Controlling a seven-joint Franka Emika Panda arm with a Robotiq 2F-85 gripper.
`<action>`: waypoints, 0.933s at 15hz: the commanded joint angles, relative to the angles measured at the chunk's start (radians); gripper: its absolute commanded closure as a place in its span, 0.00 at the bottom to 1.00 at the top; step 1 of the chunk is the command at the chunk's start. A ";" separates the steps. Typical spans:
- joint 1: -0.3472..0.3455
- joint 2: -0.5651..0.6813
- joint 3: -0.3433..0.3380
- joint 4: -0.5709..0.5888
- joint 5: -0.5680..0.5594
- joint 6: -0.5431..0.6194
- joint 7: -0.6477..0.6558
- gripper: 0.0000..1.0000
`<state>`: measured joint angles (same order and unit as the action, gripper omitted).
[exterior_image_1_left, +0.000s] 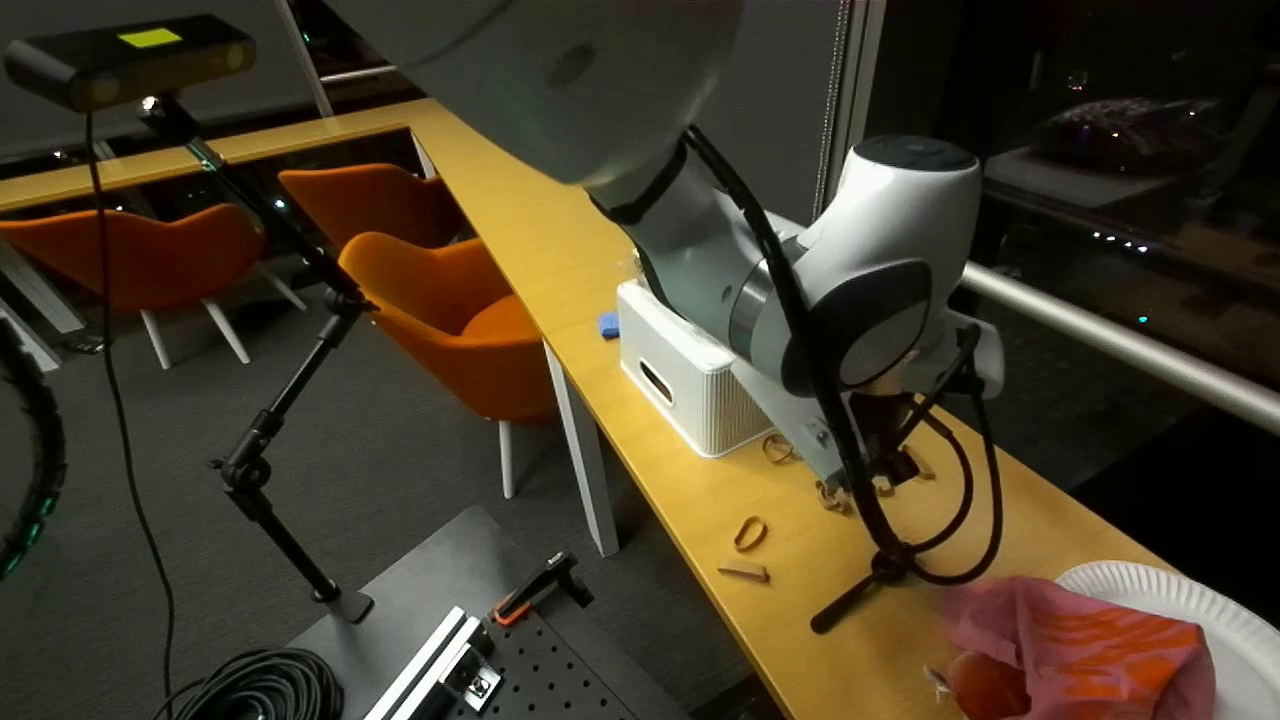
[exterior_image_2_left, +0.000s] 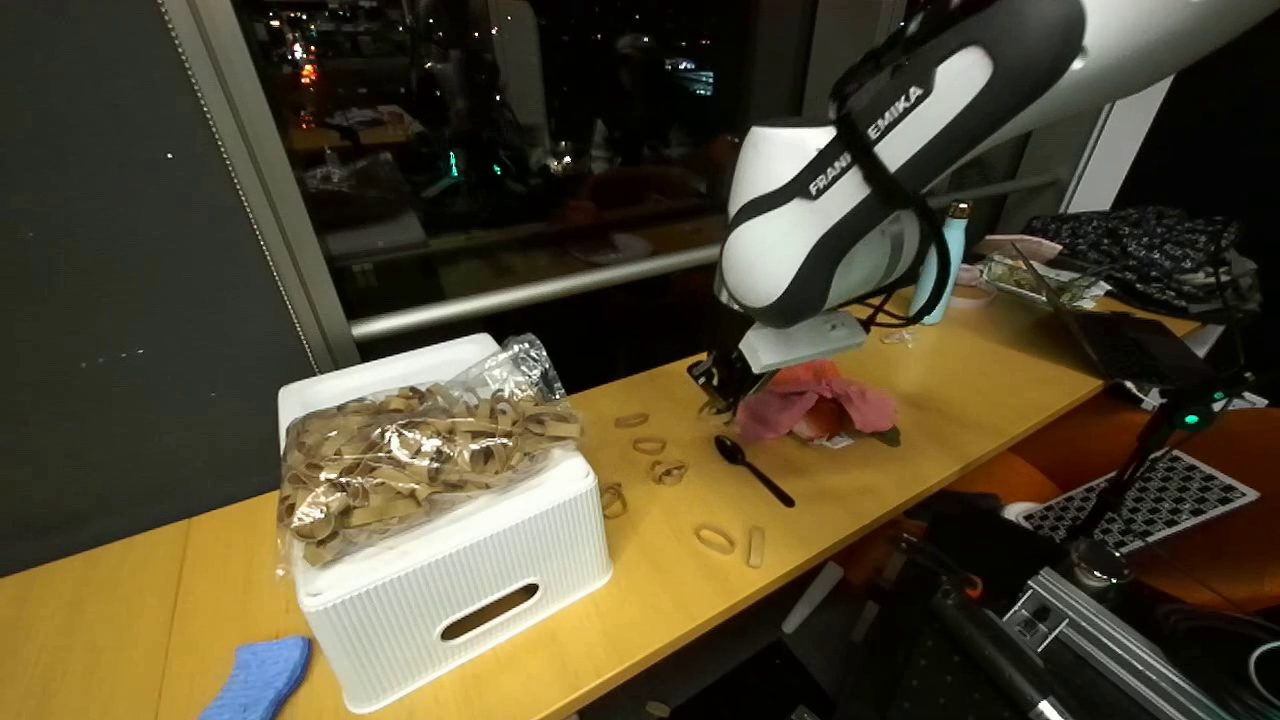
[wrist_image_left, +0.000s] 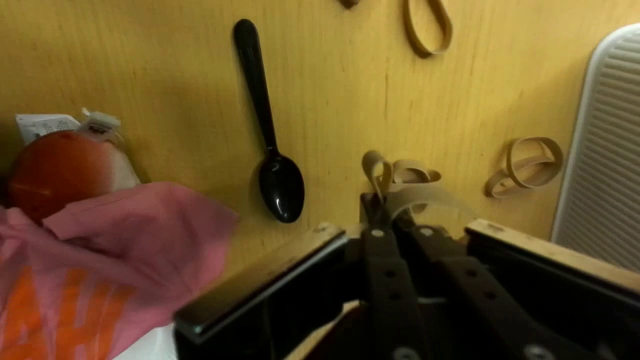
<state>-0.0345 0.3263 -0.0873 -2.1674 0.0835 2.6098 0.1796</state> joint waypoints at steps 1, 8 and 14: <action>-0.050 -0.134 0.066 -0.075 0.143 -0.009 -0.103 0.99; -0.021 -0.156 0.143 -0.058 0.306 0.022 -0.259 0.99; 0.001 -0.066 0.146 0.051 0.240 0.087 -0.252 0.99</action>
<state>-0.0402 0.2087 0.0515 -2.1837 0.3409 2.6665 -0.0558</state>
